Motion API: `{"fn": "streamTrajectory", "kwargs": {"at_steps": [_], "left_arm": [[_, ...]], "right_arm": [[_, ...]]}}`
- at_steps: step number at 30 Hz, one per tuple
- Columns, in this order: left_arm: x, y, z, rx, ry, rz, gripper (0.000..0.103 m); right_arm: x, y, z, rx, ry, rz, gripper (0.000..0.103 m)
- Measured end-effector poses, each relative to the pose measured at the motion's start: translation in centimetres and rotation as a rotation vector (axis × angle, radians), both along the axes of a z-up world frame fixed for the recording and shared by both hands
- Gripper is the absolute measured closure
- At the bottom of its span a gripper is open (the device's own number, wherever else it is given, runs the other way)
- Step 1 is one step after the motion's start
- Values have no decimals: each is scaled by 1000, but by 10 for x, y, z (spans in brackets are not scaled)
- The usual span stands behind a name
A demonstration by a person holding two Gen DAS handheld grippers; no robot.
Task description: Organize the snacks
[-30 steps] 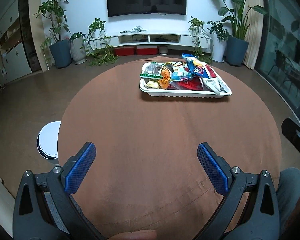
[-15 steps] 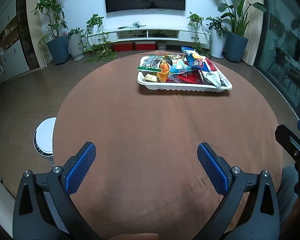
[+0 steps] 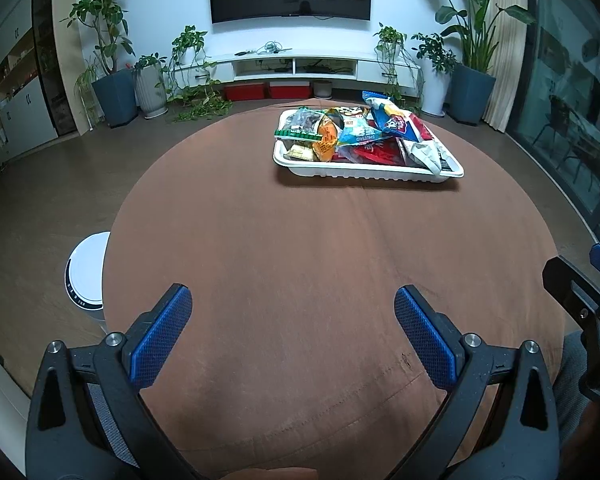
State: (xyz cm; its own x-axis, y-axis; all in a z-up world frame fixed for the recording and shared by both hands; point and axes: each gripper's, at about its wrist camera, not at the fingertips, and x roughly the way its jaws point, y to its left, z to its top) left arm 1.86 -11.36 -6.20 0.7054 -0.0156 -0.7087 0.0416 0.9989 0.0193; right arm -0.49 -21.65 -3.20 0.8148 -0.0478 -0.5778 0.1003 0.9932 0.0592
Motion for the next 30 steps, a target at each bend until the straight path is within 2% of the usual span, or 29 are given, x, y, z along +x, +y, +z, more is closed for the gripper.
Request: {"fn": "streamTrajectory", "kwargs": {"at_steps": [30], "left_arm": [[1,-2,-3,-9,4,-6,0]], "right_arm": [[1,-1,-7,2,27,4,0]]}}
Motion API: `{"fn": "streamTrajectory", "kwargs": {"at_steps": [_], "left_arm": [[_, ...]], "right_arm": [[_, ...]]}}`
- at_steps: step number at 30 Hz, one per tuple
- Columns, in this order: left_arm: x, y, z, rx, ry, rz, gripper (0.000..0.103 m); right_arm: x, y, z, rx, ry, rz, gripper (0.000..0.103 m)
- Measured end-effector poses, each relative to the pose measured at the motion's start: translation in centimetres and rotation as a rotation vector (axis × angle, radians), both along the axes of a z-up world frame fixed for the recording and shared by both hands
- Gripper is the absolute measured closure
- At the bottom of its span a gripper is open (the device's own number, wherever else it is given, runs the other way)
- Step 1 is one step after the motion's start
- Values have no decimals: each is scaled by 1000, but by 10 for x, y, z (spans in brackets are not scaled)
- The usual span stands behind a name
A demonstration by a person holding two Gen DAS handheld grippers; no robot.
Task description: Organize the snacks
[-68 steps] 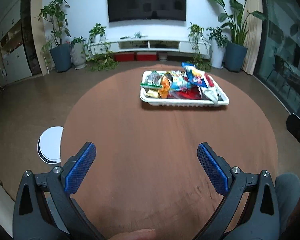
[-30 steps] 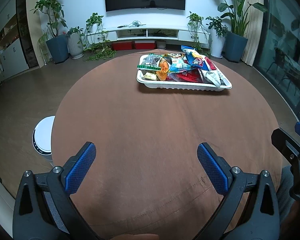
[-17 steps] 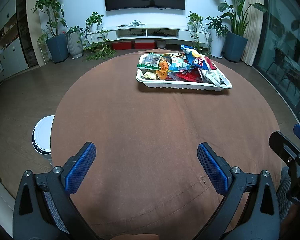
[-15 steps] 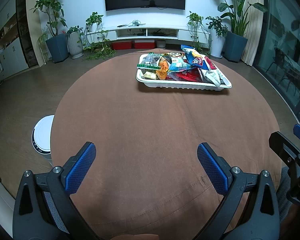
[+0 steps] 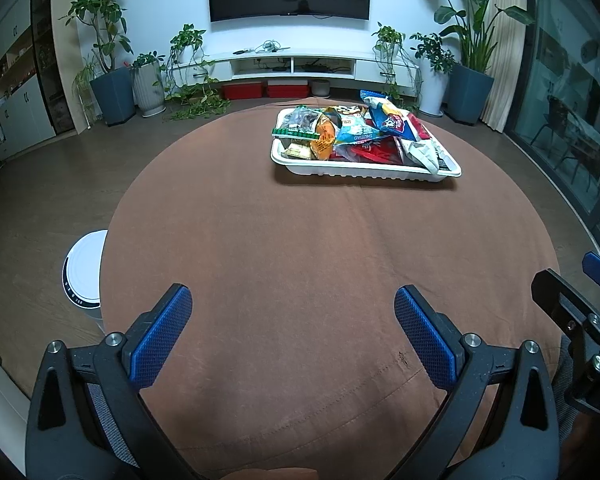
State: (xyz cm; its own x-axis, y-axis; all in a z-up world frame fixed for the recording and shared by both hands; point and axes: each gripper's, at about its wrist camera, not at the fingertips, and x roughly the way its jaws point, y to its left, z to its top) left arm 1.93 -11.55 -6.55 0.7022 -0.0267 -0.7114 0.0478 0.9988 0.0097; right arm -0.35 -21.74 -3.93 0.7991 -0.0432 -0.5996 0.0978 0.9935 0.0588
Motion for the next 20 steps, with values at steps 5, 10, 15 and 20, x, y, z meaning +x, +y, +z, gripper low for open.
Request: {"fn": "streamTrajectory", "kwargs": {"at_steps": [5,10,15,20], "left_arm": [[1,-1,0,-6,0,1,0],[2,-3,0,-2,1,1,0],[0,-3,2,-2,-12,-4,0],[1,-6,2,-4,-15,-10,0]], "right_arm": [[0,0,-1,0,1,0,0],[0,0,-1,0,2,1,0],[0,0,-2,4,6,0,0],[-4,-1,-9,6,11,-4,0]]}}
